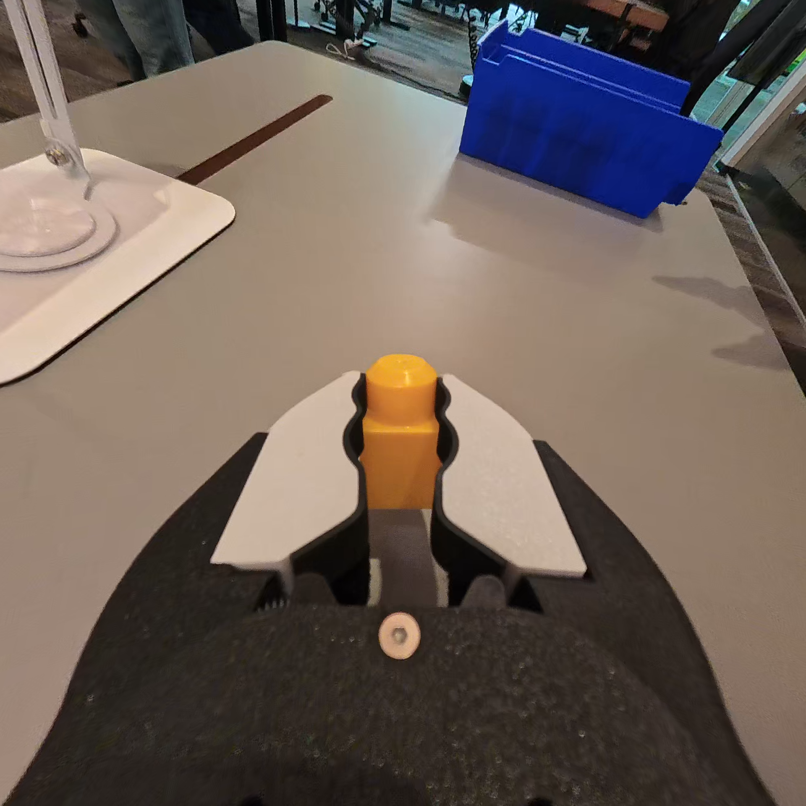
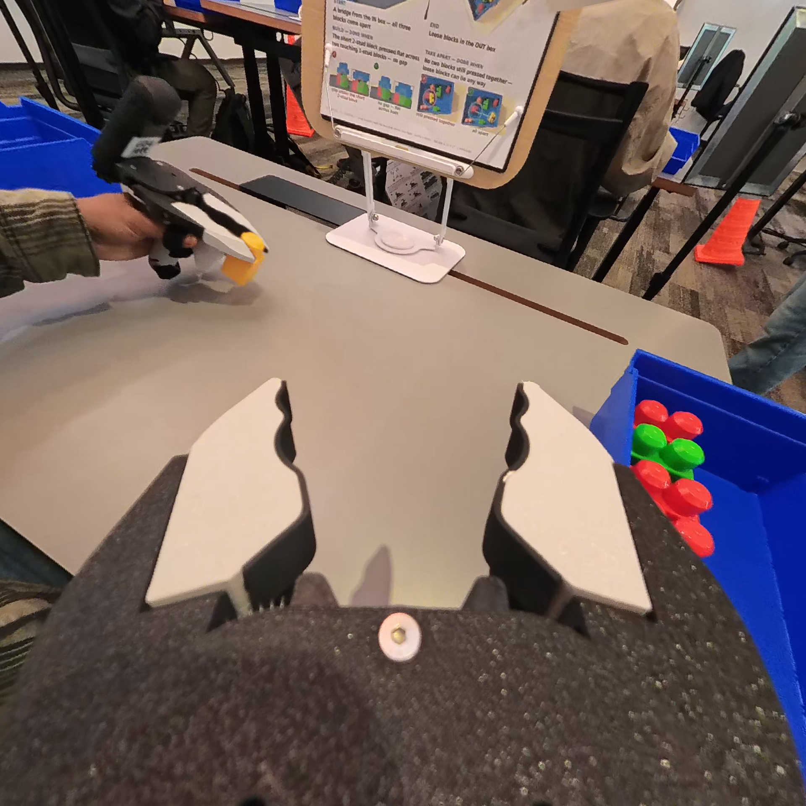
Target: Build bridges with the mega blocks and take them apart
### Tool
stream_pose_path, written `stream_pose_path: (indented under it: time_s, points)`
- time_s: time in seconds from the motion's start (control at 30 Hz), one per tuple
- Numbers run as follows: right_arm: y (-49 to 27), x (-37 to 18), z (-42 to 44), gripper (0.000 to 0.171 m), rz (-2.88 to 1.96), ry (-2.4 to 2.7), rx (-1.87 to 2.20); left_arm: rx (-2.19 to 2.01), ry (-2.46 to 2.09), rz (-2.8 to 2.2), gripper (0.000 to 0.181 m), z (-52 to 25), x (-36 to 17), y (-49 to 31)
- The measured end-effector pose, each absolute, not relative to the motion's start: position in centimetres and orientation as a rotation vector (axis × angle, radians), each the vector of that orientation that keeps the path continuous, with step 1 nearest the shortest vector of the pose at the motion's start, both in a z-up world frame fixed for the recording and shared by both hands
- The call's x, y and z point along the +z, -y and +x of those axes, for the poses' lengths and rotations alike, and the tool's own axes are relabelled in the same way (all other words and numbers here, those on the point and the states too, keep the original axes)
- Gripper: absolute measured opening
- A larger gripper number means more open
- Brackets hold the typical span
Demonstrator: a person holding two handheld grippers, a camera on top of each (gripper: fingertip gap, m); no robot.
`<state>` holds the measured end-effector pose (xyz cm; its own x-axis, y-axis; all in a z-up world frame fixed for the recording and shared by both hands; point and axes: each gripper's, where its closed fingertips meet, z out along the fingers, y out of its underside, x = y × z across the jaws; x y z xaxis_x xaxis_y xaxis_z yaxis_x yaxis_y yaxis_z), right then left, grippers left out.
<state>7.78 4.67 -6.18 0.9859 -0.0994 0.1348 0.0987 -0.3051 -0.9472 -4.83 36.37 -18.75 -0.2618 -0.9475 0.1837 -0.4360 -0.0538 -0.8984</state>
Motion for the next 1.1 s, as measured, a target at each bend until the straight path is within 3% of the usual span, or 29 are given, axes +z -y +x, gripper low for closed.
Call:
stream_pose_path:
  time_s: [0.2, 1.1]
  points:
    - [-4.6, -6.1, 7.5, 0.095, -1.877, 0.01, -0.204, -1.155, -1.838, -1.543, 0.03, -3.9, -21.9, -36.0]
    - [-4.2, -4.1, 6.4, 0.097, -1.848, 0.051, -0.217, -1.172, -1.898, -1.634, 0.031, -10.9, -22.2, -39.2]
